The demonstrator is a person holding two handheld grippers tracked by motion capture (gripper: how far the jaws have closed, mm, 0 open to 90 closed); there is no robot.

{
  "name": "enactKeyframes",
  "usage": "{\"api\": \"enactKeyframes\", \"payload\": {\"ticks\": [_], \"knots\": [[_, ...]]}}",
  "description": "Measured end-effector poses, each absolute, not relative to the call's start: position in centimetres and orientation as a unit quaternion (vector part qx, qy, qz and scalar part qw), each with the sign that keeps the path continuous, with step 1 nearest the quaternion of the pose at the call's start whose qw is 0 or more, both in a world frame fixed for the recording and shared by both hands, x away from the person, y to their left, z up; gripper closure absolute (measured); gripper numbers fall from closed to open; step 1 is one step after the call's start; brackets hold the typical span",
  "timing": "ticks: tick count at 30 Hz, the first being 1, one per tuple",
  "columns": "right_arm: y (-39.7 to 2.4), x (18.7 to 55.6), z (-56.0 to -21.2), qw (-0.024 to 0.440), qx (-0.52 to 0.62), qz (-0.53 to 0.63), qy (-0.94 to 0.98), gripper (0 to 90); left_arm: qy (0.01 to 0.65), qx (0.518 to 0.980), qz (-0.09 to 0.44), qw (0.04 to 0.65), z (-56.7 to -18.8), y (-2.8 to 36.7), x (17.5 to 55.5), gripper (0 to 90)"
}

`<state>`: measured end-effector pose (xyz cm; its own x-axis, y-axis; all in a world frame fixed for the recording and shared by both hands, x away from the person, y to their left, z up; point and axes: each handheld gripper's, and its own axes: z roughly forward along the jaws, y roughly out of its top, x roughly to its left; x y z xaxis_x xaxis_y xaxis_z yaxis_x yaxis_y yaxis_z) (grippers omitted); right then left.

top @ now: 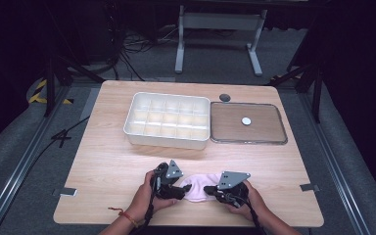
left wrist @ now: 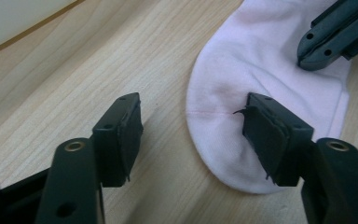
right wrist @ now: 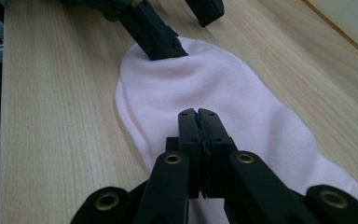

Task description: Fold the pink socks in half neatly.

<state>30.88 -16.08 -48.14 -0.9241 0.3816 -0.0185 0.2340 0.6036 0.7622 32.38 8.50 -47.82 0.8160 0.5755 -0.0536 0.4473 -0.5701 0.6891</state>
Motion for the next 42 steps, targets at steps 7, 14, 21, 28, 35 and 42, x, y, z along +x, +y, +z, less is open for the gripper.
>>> {"api": "enactKeyframes", "payload": {"ticks": [7, 14, 21, 28, 35, 42], "knots": [[-16.1, 30.9, -48.2, 0.088, 0.174, 0.411, 0.891, 89.2, 0.28, 0.88, 0.069, 0.377, -47.8, 8.5, 32.3, 63.0], [-16.0, 30.9, -48.1, 0.091, 0.17, 0.41, 0.891, 89.2, 0.28, 0.875, 0.038, 0.392, -48.0, 8.7, 32.5, 79.2], [-16.0, 30.9, -48.1, 0.091, 0.168, 0.409, 0.892, 89.2, 0.284, 0.872, 0.028, 0.397, -47.9, 9.2, 32.7, 85.2], [-15.3, 30.9, -48.0, 0.097, 0.167, 0.404, 0.894, 89.2, 0.286, 0.862, 0.023, 0.419, -47.4, 9.8, 32.9, 86.0], [-14.3, 31.2, -48.0, 0.097, 0.175, 0.404, 0.893, 89.2, 0.284, 0.841, 0.022, 0.46, -46.1, 10.6, 32.8, 86.1], [-13.3, 31.8, -48.2, 0.084, 0.18, 0.412, 0.889, 89.1, 0.28, 0.842, 0.021, 0.46, -45.9, 10.6, 32.7, 86.3]]}}
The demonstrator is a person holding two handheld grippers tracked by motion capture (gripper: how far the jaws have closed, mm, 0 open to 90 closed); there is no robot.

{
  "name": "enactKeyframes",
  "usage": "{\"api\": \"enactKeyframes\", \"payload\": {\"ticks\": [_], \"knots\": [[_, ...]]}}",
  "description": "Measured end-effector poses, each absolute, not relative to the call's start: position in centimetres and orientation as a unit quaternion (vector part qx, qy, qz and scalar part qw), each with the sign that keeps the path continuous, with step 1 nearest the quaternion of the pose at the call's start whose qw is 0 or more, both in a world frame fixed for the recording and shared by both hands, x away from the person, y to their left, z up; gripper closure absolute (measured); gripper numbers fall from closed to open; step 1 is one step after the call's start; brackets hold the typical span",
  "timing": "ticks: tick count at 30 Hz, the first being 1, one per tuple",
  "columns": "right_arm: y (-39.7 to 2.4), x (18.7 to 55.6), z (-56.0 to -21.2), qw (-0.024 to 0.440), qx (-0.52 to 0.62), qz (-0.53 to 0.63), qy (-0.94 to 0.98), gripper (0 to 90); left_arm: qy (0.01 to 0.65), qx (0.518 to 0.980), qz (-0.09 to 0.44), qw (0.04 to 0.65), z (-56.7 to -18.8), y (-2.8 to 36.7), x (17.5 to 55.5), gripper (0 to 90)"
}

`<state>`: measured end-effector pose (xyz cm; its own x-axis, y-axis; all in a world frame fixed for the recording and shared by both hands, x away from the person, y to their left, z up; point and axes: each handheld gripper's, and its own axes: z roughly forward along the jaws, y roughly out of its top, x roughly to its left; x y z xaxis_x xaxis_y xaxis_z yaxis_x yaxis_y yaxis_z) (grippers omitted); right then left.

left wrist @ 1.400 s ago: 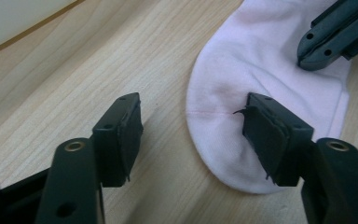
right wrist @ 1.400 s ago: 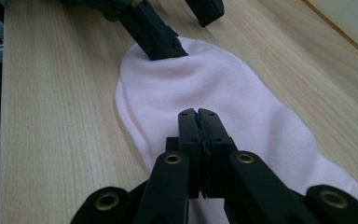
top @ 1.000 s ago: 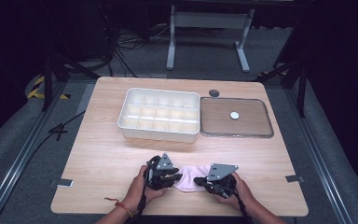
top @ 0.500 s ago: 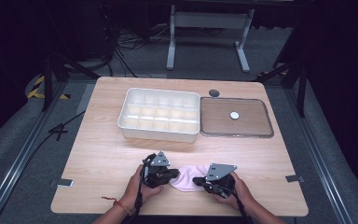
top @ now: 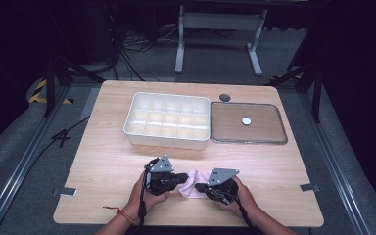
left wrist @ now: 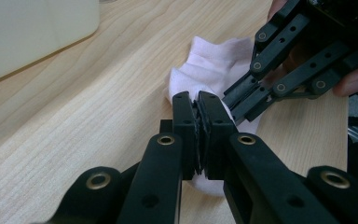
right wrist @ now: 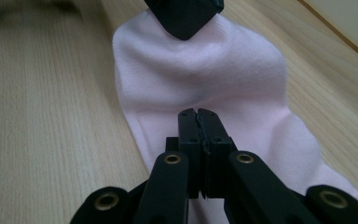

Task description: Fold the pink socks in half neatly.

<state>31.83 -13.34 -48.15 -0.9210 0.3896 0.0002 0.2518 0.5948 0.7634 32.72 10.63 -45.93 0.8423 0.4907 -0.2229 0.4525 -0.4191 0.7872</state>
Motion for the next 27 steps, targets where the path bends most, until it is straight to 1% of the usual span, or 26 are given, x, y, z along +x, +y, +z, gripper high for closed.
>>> {"api": "enactKeyframes", "payload": {"ticks": [3, 5, 6, 7, 13, 16, 21, 24, 27], "knots": [[-13.3, 31.9, -48.2, 0.081, 0.183, 0.414, 0.888, 89.0, 0.282, 0.84, 0.021, 0.462, -45.9, 10.7, 32.8, 86.3], [-13.3, 31.9, -48.2, 0.081, 0.183, 0.416, 0.887, 87.3, 0.278, 0.843, 0.025, 0.461, -45.9, 10.9, 32.8, 86.4], [-13.3, 32.0, -48.2, 0.079, 0.182, 0.418, 0.887, 84.5, 0.279, 0.842, 0.025, 0.461, -45.9, 10.9, 32.8, 86.4], [-13.7, 32.1, -48.1, 0.068, 0.19, 0.425, 0.883, 83.8, 0.282, 0.84, 0.024, 0.463, -45.9, 10.9, 32.8, 86.5], [-15.2, 32.6, -46.9, 0.086, 0.202, 0.451, 0.865, 87.0, 0.285, 0.837, 0.028, 0.467, -45.7, 11.6, 33.0, 86.5], [-15.7, 32.9, -46.6, 0.093, 0.208, 0.441, 0.868, 89.3, 0.287, 0.835, 0.026, 0.469, -45.6, 11.6, 33.0, 86.6], [-15.3, 33.2, -47.7, 0.082, 0.208, 0.41, 0.884, 89.6, 0.283, 0.834, 0.029, 0.473, -45.3, 11.7, 33.0, 86.6], [-15.3, 33.5, -48.1, 0.068, 0.213, 0.416, 0.881, 89.6, 0.281, 0.833, 0.025, 0.476, -45.3, 11.4, 33.1, 86.6], [-15.1, 33.4, -48.1, 0.072, 0.211, 0.415, 0.882, 89.7, 0.276, 0.835, 0.021, 0.475, -45.3, 11.1, 33.3, 86.6]]}}
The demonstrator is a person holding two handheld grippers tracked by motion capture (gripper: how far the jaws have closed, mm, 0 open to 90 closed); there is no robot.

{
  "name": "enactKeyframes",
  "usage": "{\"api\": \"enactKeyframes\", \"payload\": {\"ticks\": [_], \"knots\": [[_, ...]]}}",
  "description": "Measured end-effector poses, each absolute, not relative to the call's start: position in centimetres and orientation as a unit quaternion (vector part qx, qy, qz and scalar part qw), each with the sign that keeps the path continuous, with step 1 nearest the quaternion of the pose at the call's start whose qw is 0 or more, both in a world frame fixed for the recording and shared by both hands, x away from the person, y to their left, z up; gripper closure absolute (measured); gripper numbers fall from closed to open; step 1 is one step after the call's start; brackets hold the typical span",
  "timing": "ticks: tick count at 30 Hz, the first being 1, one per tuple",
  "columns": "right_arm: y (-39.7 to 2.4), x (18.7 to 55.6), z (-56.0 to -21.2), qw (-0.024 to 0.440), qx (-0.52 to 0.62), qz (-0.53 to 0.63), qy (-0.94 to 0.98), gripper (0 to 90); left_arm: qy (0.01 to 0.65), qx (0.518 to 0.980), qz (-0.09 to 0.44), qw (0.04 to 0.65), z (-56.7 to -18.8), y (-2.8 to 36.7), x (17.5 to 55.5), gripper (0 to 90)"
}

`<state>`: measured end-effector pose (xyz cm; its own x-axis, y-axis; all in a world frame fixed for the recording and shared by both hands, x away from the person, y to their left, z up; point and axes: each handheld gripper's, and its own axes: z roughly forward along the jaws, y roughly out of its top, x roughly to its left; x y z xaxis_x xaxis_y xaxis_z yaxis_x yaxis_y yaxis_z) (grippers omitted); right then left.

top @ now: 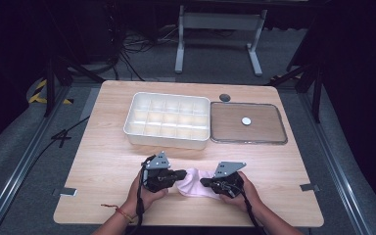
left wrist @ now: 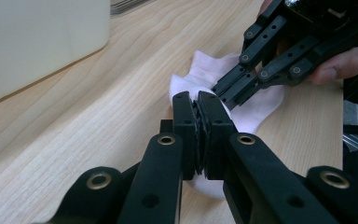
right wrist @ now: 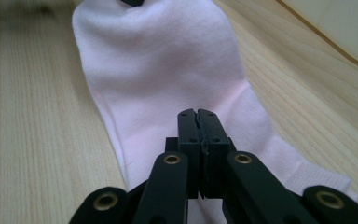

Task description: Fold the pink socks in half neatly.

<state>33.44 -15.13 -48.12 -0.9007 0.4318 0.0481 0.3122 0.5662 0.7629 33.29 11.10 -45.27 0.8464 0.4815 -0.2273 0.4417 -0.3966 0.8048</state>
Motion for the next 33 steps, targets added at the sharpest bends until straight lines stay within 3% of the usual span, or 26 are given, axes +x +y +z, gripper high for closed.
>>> {"api": "enactKeyframes", "payload": {"ticks": [9, 16, 20, 33], "knots": [[-15.5, 33.4, -47.7, 0.086, 0.201, 0.421, 0.88, 86.0, 0.263, 0.846, 0.035, 0.463, -44.8, 9.9, 33.2, 86.6], [-19.9, 33.5, -45.6, 0.117, 0.231, 0.43, 0.865, 84.7, 0.266, 0.842, 0.04, 0.467, -44.6, 10.1, 33.1, 86.6], [-21.8, 33.6, -45.8, 0.105, 0.254, 0.428, 0.861, 84.7, 0.265, 0.843, 0.043, 0.465, -44.5, 10.1, 33.1, 86.6], [-20.0, 33.7, -47.1, 0.106, 0.229, 0.38, 0.89, 86.3, 0.253, 0.854, 0.053, 0.451, -44.5, 9.3, 32.9, 86.5]]}}
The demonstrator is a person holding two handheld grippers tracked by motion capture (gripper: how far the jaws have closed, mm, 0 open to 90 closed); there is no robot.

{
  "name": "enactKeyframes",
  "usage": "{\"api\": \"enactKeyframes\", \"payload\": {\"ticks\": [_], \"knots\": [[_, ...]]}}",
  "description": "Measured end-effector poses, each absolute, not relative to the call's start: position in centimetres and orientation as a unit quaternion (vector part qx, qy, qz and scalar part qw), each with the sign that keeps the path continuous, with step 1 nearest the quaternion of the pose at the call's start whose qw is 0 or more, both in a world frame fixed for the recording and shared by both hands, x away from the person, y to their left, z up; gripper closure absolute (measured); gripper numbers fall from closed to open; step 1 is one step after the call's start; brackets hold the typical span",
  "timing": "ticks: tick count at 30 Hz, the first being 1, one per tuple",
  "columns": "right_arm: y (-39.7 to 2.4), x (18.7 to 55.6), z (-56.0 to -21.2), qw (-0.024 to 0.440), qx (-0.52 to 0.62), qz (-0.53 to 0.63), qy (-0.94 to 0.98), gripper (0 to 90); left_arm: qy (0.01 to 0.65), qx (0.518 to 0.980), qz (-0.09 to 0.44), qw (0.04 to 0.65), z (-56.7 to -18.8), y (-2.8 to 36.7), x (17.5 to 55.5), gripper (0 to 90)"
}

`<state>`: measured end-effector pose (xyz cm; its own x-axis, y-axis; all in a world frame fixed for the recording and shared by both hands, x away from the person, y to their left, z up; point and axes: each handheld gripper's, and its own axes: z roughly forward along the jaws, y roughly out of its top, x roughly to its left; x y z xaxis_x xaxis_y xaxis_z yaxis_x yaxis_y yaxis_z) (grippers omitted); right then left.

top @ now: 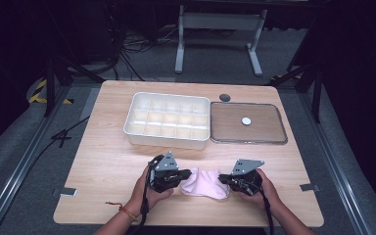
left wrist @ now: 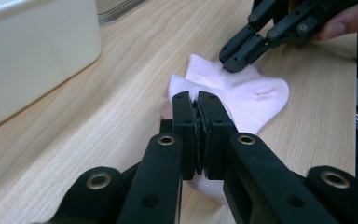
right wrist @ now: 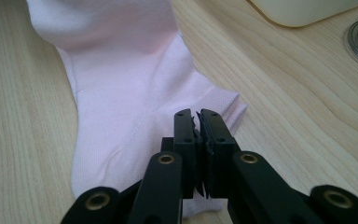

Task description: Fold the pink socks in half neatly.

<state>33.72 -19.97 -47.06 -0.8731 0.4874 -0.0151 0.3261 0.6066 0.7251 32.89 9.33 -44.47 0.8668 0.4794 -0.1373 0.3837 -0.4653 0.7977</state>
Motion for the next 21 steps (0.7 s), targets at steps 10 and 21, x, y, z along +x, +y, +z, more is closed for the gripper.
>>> {"api": "enactKeyframes", "payload": {"ticks": [10, 21], "knots": [[-20.7, 33.7, -46.1, 0.11, 0.245, 0.406, 0.874, 84.0, 0.258, 0.856, 0.061, 0.445, -44.0, 9.9, 32.7, 86.5], [-20.6, 34.0, -47.1, 0.094, 0.249, 0.382, 0.885, 74.8, 0.25, 0.859, 0.062, 0.443, -43.5, 8.8, 32.8, 86.4]]}}
